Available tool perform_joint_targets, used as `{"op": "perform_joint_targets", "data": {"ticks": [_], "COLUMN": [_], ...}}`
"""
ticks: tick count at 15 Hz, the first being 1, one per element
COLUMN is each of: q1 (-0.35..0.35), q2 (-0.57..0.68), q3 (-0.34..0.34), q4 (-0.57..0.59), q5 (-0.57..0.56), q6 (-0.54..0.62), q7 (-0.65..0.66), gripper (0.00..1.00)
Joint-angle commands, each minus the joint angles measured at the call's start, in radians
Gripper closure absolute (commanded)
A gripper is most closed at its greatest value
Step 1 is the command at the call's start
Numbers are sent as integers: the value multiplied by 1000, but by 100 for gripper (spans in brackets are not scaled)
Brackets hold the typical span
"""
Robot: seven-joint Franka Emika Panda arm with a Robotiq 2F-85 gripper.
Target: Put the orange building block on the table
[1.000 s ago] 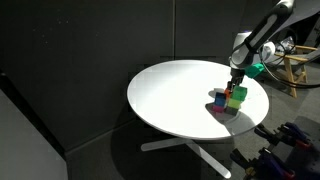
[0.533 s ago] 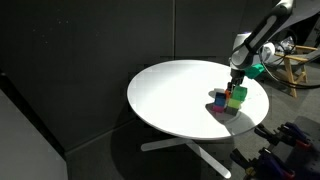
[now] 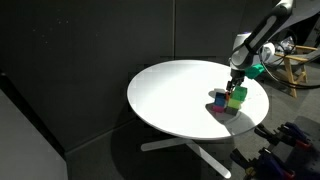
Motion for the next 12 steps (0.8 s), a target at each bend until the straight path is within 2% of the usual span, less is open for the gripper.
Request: {"op": "perform_joint_targets", "data": {"ticks": [1,12], "q1": [3,40], "q2": [-45,-169], "q3": [-1,-15], "q4": [-13,-13], "q5": [-6,-18], "q6": [-34,-160], "q7": [15,73], "gripper": [0,0]}}
